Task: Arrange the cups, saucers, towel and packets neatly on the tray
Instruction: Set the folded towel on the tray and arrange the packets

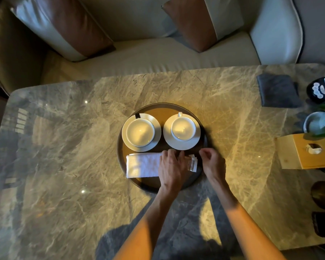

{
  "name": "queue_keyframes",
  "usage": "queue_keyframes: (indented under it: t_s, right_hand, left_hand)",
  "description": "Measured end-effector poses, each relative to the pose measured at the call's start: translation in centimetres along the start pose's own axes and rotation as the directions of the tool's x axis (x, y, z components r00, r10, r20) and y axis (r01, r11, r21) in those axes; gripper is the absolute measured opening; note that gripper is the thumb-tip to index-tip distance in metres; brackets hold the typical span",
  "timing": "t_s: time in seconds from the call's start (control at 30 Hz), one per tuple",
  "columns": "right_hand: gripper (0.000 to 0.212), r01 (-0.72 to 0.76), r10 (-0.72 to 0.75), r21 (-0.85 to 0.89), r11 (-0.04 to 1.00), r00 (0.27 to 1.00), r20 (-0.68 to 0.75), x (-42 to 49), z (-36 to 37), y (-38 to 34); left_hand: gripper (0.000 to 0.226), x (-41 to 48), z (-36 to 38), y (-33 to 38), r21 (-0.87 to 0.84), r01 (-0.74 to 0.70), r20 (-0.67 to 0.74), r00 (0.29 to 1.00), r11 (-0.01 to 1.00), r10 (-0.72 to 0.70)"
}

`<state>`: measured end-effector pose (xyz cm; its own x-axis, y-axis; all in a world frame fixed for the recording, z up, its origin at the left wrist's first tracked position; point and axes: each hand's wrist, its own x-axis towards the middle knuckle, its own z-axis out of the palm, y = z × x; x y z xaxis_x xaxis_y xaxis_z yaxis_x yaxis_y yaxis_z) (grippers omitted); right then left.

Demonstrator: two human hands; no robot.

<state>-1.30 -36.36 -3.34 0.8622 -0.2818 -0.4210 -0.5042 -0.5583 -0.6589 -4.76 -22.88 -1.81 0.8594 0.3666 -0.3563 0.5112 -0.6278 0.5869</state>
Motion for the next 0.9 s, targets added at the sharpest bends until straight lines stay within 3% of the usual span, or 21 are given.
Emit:
queue_keyframes:
  t_s: [0.1, 0.3, 0.73, 0.83, 0.9]
  right_hand:
    - [0.027, -0.097, 0.097, 0.010, 0.995, 0.995, 0.010, 2.0, 0.2, -1.0]
    - [0.025, -0.212, 0.211, 0.066, 0.975, 0.977, 0.023, 4.2, 1.6, -1.1]
    - [0.024, -0.260, 0.263, 0.204, 0.944, 0.965, 0.013, 4.9, 3.0, -0.2]
    - [0.026, -0.193, 0.198, 0.217, 0.957, 0.980, -0.002, 3.9, 2.0, 0.3]
    - [0.022, -0.133, 0.150, 0.267, 0.954, 0.988, -0.044, 2.9, 1.0, 1.4]
  left_hand:
    - [0.037, 2.4, -0.5, -0.2, 0.061, 0.103, 0.025, 0.994, 0.993, -0.104]
    - [0.036, 4.4, -0.3, -0.3, 0.075, 0.110, 0.075, 0.990, 0.991, -0.116]
    - [0.026, 4.3, 0.0, -1.2, 0.087, 0.004, 0.068, 0.998, 0.996, -0.010]
    - [0.024, 3.5, -1.4, -1.3, 0.028, -0.086, -0.015, 0.996, 0.996, 0.087]
    - [0.015, 2.5, -3.5, -2.8, -0.014, -0.152, -0.195, 0.970, 0.988, 0.146]
